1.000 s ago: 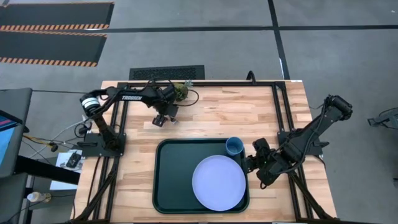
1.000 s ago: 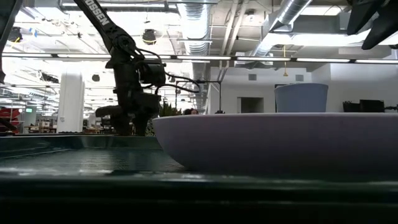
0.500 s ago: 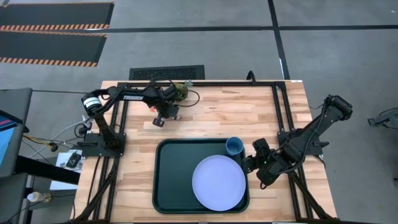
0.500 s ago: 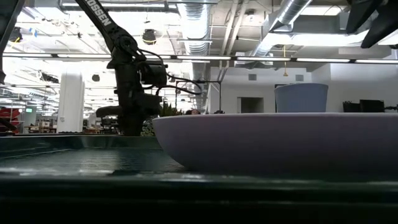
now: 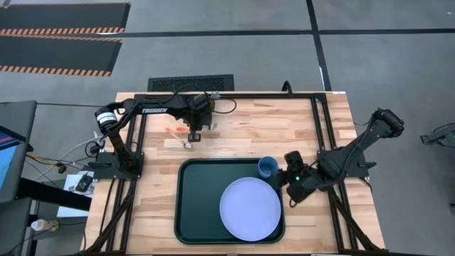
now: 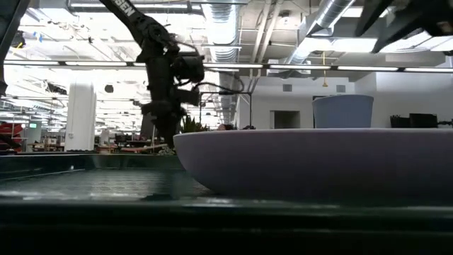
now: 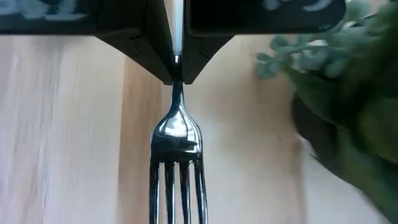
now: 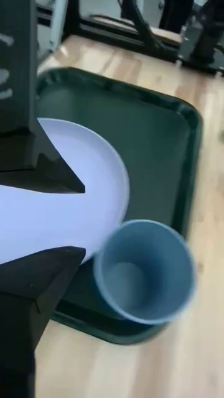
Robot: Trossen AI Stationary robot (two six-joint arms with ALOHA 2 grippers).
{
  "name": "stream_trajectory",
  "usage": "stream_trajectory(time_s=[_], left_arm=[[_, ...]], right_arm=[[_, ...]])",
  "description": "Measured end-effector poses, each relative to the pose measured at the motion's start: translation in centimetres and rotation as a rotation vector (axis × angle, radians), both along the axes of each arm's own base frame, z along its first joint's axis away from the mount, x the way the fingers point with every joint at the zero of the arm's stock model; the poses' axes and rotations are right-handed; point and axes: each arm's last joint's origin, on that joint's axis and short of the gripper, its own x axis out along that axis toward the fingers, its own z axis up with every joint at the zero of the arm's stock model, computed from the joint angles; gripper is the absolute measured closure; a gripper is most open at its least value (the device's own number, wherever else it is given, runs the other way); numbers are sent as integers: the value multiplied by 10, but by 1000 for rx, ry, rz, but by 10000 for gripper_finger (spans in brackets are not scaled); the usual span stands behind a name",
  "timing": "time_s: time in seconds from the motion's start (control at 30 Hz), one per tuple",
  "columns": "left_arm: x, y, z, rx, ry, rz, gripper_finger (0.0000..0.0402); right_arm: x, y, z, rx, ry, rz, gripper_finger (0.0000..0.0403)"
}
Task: Pick and place plate/cup/fork/spoon on tray
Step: Put the orange fork on the black tray to the left of the violet plate
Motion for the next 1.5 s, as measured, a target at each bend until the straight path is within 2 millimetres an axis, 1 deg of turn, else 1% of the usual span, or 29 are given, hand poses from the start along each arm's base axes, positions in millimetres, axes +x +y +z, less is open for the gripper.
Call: stream_trajectory(time_s=[0.07, 0.2, 0.33, 0.43, 0.5, 0.6, 0.67, 0.73, 0.8, 0.87, 1.03, 1.1, 1.17, 1.23, 1.33, 1.4, 1.5], left_arm=[[6, -1, 9, 14, -8, 52, 400], [20, -5, 35, 24, -75, 145, 401], [27, -14, 64, 49, -165, 260, 401], [26, -26, 88, 59, -253, 357, 401], [22, -34, 103, 49, -318, 423, 401], [17, -49, 123, 54, -415, 516, 401], [15, -60, 131, 66, -457, 558, 401], [16, -71, 136, 78, -486, 583, 401], [16, -82, 138, 89, -508, 601, 401], [18, -92, 140, 103, -529, 613, 401], [19, -110, 138, 133, -513, 599, 401], [18, -114, 137, 147, -491, 597, 401], [16, -118, 136, 174, -470, 590, 401], [15, -123, 135, 199, -450, 572, 401], [16, -131, 135, 231, -452, 532, 401], [16, -134, 136, 259, -457, 527, 401], [16, -138, 136, 276, -459, 517, 401]], right_arm=[[5, -10, 0, -35, 13, -10, 230], [20, -40, 1, -96, 25, -60, 226], [40, -68, 8, -170, -31, -46, 202], [53, -89, 16, -239, -103, -39, 178], [61, -104, 22, -301, -154, -36, 167], [73, -125, 33, -411, -236, -30, 161], [78, -136, 42, -480, -294, -29, 162], [86, -147, 46, -535, -330, -35, 166], [91, -157, 45, -565, -310, -4, 170], [104, -165, 50, -588, -330, 25, 174], [126, -177, 53, -597, -231, 126, 176], [127, -178, 60, -592, -177, 169, 176], [130, -180, 70, -596, -165, 195, 176], [128, -180, 72, -581, -116, 238, 176], [132, -184, 81, -564, -147, 264, 175], [130, -188, 81, -542, -129, 280, 175], [135, -195, 75, -534, -106, 298, 176]])
